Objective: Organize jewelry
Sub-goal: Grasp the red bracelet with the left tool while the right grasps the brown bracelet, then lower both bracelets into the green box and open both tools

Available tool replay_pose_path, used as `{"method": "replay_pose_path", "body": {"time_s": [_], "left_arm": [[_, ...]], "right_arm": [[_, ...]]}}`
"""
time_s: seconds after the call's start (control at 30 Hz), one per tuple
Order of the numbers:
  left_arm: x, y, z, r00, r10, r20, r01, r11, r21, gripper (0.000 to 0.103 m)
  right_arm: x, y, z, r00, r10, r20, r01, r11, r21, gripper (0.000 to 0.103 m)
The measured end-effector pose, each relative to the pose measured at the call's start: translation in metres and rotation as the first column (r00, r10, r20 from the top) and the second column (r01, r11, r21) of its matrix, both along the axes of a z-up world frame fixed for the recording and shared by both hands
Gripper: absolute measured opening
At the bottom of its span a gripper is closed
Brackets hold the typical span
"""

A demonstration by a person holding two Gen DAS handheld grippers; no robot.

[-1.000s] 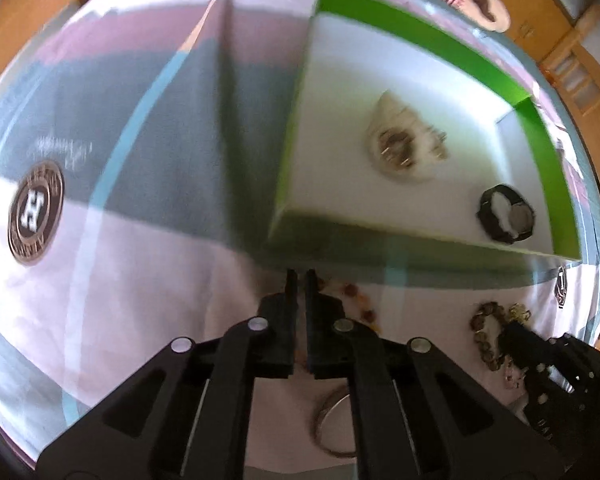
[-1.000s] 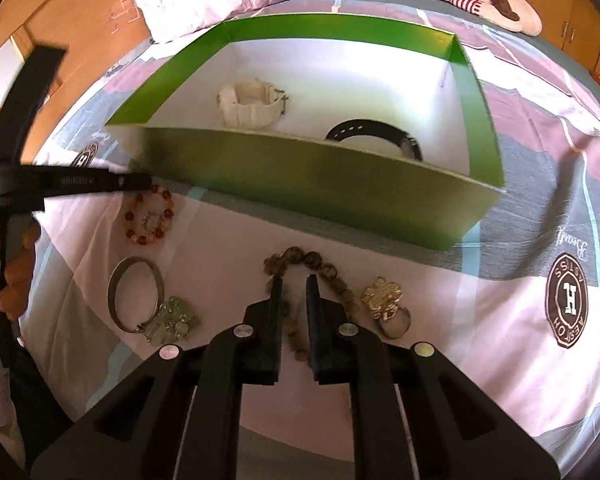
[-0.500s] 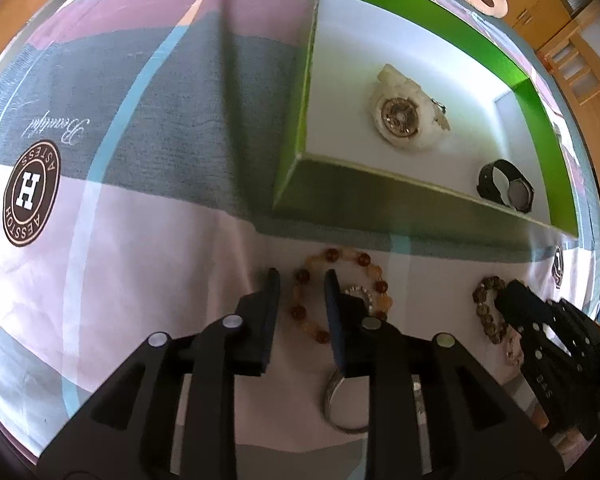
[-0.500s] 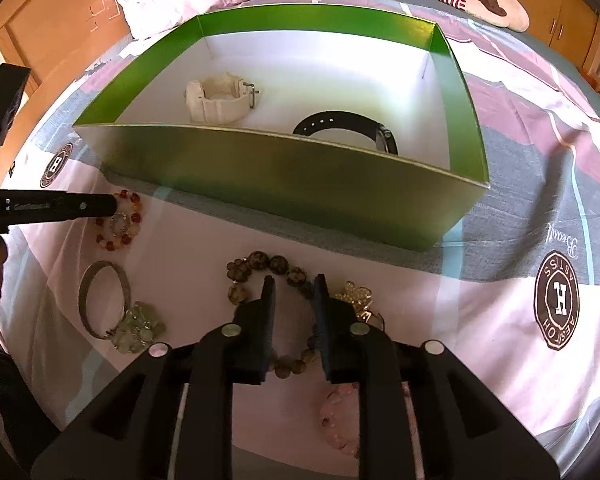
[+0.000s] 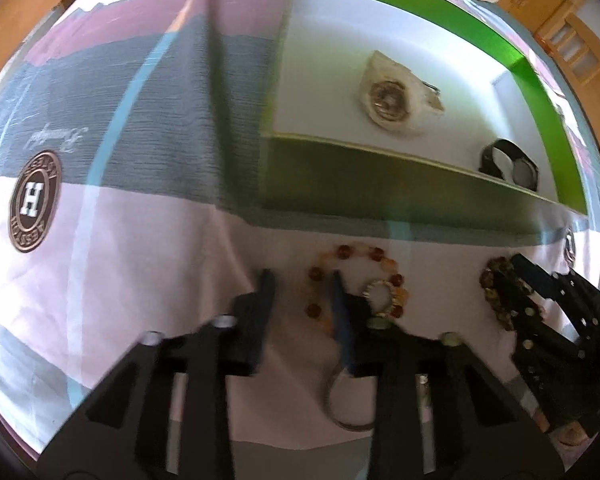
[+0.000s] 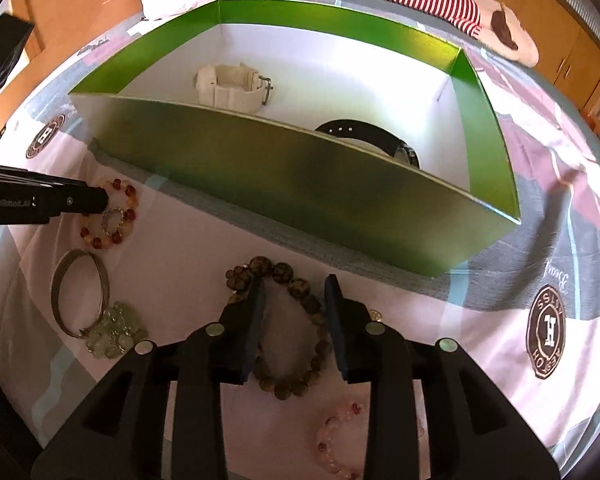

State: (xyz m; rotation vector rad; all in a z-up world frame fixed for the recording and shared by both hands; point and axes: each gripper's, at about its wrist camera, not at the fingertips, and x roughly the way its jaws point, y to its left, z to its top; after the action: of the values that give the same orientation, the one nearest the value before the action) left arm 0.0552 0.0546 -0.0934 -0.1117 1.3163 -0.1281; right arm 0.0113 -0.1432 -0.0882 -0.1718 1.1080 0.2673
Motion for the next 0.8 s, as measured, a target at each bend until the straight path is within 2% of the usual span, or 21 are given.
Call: {"method": "replay_pose_path", "body": {"time_s": [0.07,0.2,0.37,0.6,0.7,0.8], "left_arm": [[0.001,0.004,0.002,1.0,0.014,0.005,-0.014,1.0,-0.005,0.008],[-0.001,0.009,0.008,0.999,0.025,0.026,-0.025,1.0,-0.005,0.008],[-0.003,0.017,0.027,0.994,0.055,0.097,-0.054,0.998,-0.018,0.008],[-0.01,0.014,0.056,0.982,0.041,0.186,-0.03,0.998,-0.062,0.008],[-0.018,0.011,0.076,0.969,0.016,0.247,0.004,0.997,-0.082,0.008],[-0.025,0.001,0.098,0.942,-0.016,0.336,0.054,0.993,-0.103,0.008]], "right_arm": [[-0.001,-0.001,0.001,1.0,-0.001,-0.008,0.001,1.0,0.015,0.01],[-0.004,0.0,0.005,1.0,0.002,0.003,-0.002,1.0,0.012,0.01],[-0.005,-0.007,0.012,1.0,-0.02,0.021,0.019,0.999,0.033,0.01],[-0.012,-0.009,0.044,0.996,-0.009,0.087,-0.001,0.993,0.115,0.01],[-0.018,-0.011,0.065,0.989,0.004,0.151,-0.03,0.986,0.166,0.01],[-0.02,-0.016,0.086,0.977,-0.004,0.215,-0.047,0.972,0.232,0.01]]}}
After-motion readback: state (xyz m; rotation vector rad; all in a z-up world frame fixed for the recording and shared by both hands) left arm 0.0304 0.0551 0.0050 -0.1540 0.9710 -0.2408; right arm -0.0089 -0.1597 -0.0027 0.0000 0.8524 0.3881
